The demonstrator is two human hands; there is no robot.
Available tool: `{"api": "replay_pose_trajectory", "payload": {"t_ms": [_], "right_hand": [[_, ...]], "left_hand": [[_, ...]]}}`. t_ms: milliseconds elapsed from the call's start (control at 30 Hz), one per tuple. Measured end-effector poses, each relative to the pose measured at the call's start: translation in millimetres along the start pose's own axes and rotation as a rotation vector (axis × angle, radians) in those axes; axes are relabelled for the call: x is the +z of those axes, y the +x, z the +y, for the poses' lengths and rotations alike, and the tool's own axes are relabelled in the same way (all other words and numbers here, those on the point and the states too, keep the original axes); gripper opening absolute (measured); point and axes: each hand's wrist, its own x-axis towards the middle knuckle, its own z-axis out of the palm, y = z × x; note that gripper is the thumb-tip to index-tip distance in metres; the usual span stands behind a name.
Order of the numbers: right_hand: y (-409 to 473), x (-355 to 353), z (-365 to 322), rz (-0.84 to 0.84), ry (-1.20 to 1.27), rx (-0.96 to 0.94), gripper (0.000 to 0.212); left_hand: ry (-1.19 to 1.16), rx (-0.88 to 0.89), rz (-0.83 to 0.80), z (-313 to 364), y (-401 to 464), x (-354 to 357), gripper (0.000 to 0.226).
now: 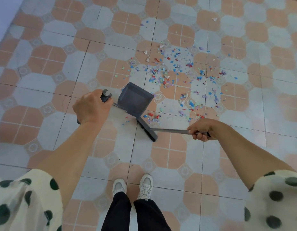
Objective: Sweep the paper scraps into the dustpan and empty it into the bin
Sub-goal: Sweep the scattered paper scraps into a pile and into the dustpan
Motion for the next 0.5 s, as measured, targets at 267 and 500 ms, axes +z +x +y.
{"api": "replay_pose_trajectory", "payload": {"t_ms": [267, 500], "right_hand": [[-12.1, -26.1, -6.6, 0.055, 0.007, -0.085, 0.040], [-19.7, 34.4, -33.5, -0.150, -0.040, -0.136, 0.042]], "left_hand": [[-0.029, -0.032, 0.078, 26.0, 23.3, -6.1, 0.030], [-0.077, -0.109, 0.117, 28.4, 36.9, -10.1, 0.033]]}}
